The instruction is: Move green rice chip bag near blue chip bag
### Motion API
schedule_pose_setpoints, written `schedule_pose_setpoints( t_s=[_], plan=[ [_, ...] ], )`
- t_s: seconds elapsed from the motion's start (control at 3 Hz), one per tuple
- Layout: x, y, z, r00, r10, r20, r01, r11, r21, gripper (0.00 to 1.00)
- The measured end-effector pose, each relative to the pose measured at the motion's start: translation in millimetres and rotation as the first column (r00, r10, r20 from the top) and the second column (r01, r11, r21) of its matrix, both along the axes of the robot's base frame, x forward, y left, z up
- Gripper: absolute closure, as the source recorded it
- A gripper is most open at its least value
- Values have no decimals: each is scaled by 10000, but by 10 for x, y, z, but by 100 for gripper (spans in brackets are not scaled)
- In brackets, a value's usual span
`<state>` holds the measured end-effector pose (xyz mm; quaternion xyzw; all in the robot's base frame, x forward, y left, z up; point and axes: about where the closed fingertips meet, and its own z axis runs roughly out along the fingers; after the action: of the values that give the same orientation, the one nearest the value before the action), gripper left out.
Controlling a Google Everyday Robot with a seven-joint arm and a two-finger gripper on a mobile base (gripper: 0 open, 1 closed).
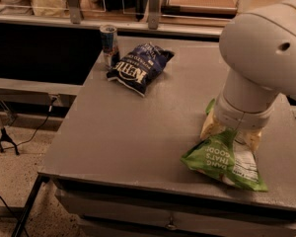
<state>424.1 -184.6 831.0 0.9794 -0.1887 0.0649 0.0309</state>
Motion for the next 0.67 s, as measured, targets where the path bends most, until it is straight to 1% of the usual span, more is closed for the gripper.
schedule_pose_setpoints(
  t_s=[0.33, 0.67],
  plan=[
    [-1, 2, 12, 10000, 2, 30, -2, 10000, -2, 100],
    [25, 25, 56, 9998, 108, 142, -110, 9999, 101, 100]
  ],
)
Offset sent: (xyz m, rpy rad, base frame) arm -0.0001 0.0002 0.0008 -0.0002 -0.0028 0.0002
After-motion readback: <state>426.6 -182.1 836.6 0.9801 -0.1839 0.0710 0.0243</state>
